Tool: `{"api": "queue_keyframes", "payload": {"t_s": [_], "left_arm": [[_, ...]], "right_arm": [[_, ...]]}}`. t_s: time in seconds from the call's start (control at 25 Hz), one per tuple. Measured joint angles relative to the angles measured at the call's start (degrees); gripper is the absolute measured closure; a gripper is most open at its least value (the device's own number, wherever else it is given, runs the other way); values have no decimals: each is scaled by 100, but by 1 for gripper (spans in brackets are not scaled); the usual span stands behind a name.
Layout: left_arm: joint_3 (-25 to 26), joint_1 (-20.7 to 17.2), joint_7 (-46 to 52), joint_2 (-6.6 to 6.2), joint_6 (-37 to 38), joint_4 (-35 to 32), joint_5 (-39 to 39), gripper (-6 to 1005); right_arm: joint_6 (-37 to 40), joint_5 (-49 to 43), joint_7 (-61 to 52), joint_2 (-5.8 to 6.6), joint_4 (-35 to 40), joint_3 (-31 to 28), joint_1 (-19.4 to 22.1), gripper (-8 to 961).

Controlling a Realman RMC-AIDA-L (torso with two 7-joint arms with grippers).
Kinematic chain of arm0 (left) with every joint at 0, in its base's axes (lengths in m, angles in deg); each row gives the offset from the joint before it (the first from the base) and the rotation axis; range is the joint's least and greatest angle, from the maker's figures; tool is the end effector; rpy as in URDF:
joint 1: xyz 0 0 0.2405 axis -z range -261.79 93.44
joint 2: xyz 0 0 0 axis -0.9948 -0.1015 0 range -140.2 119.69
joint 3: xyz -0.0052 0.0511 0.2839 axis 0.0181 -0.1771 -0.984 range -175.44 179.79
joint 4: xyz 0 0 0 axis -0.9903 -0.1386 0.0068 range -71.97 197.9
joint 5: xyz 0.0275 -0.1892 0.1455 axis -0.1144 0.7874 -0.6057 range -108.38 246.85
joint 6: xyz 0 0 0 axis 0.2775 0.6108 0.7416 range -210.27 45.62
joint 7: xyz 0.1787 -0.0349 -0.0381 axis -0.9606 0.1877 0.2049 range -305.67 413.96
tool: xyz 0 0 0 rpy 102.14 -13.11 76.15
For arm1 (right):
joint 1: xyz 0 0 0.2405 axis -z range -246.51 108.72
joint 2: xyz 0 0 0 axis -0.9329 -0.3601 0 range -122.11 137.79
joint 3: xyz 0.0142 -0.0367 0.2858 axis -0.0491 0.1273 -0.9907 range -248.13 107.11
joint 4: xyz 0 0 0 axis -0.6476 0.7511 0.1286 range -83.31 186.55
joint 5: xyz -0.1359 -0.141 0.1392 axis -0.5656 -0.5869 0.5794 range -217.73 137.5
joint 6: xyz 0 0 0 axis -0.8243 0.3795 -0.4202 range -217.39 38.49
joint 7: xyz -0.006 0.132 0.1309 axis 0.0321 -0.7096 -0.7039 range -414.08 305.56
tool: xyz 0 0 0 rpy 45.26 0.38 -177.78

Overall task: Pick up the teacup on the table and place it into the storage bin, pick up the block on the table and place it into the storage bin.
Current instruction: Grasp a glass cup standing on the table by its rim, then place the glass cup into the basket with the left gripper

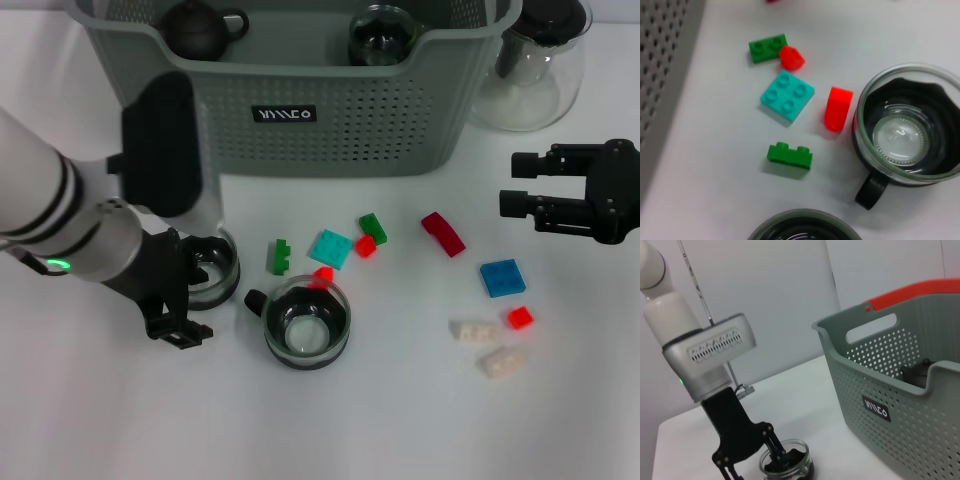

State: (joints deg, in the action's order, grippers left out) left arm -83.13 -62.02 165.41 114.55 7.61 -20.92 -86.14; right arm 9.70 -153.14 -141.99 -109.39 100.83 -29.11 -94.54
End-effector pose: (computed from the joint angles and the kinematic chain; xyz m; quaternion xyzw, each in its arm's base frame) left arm -0.2500 0.3466 -0.0833 -0.9635 -0.0580 0.2477 0.0834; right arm 0.2868 0.3609 -0.0036 -0.9425 0.2150 0.2353 0.1004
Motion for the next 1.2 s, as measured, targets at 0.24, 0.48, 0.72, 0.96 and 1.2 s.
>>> {"api": "queue_keyframes", "payload": {"t_s": [0.24, 0.48, 0.72, 0.96, 1.2], "left_arm": [[-244, 22, 276, 0, -118, 17, -153, 478], [-245, 50, 285, -2, -72, 3, -152, 652], [-113, 113, 170, -23, 216, -3, -13, 778], [1174, 319, -560, -59, 1125, 63, 965, 930], [3828, 945, -1881, -310, 2587, 1610, 3238, 956]], "right_arm": [[-20, -5, 23, 16, -66, 0, -2, 357], [-20, -9, 45, 40, -143, 0, -11, 358], [-18, -9, 47, 45, -148, 0, -11, 358], [10, -9, 45, 43, -150, -5, -17, 357], [12, -4, 48, 35, -150, -10, -3, 357]]}}
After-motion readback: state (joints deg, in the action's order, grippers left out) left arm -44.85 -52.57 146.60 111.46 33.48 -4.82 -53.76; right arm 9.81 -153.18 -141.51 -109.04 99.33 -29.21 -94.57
